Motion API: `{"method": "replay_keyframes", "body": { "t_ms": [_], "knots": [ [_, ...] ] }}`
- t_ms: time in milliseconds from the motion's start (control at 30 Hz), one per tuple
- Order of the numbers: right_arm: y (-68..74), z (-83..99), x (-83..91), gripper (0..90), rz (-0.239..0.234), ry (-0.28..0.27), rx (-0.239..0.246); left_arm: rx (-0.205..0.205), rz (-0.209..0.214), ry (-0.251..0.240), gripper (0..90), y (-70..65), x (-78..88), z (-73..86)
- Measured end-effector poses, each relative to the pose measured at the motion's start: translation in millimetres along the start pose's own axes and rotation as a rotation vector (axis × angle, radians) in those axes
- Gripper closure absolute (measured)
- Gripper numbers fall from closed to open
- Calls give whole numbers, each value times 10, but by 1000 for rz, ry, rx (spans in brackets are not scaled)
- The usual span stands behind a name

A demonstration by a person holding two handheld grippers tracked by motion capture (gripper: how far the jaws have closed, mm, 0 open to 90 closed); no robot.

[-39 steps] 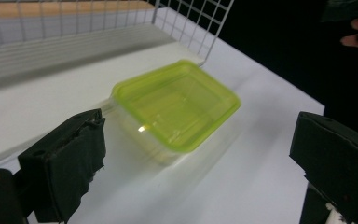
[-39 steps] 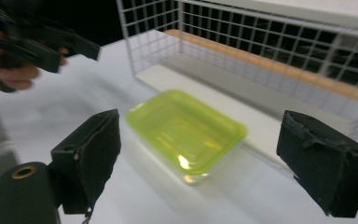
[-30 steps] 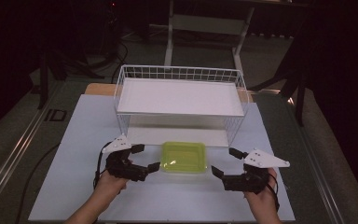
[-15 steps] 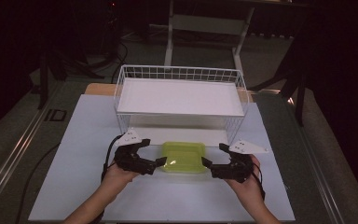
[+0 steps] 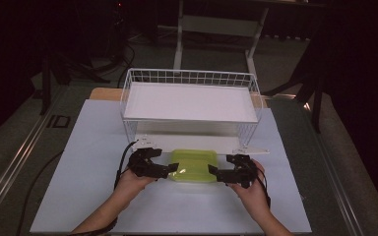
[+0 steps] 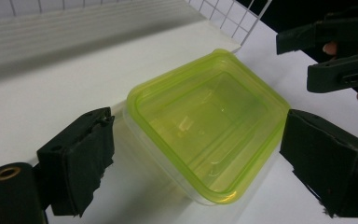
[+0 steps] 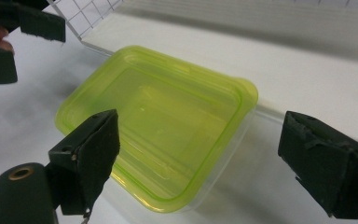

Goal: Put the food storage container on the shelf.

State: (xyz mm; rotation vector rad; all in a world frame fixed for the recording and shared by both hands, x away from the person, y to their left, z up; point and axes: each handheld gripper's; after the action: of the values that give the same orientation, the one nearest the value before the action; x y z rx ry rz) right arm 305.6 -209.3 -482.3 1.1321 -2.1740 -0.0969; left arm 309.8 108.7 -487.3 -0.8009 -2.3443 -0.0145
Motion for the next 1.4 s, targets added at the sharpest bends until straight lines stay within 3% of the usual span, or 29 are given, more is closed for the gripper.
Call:
{"method": "replay_keyframes", "body": {
  "t_ms": [100, 233, 300, 400, 500, 600, 733, 933, 1100, 1400],
  "knots": [
    [-49, 10, -32, 137, -9, 10, -64, 29, -1, 21, 120, 27, -52, 22],
    [-94, 26, -70, 146, -11, 22, -108, 97, 9, 67, 149, 77, -121, 57],
    [-106, 31, -79, 147, -17, 25, -122, 101, 19, 75, 150, 78, -147, 78],
    [-132, 61, -92, 228, -41, 22, -173, 109, 23, 104, 160, 75, -181, 97],
    [-141, 90, -129, 287, -54, 39, -205, 142, 14, 129, 237, 86, -217, 113],
    [-164, 121, -159, 374, -59, 49, -256, 165, 12, 133, 370, 103, -236, 125],
    [-181, 154, -173, 517, -67, 72, -307, 170, 21, 144, 500, 113, -257, 135],
    [-178, 151, -159, 648, -36, 88, -309, 158, -10, 133, 673, 123, -243, 136],
    [-196, 140, -139, 692, -34, 89, -333, 157, -30, 154, 680, 95, -242, 109],
    [-174, 122, -141, 695, -16, 106, -326, 165, -79, 211, 679, 37, -247, 39]
  ]
}}
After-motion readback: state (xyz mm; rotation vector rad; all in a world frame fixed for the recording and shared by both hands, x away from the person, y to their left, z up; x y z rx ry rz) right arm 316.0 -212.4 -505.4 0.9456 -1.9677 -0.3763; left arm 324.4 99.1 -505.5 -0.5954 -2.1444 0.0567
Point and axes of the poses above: each handheld gripper's, and its own axes: x roughly backward along the jaws, z roughly out of its underside, y roughly to its left, and after that the axes turned 13 degrees about -z, right-handed
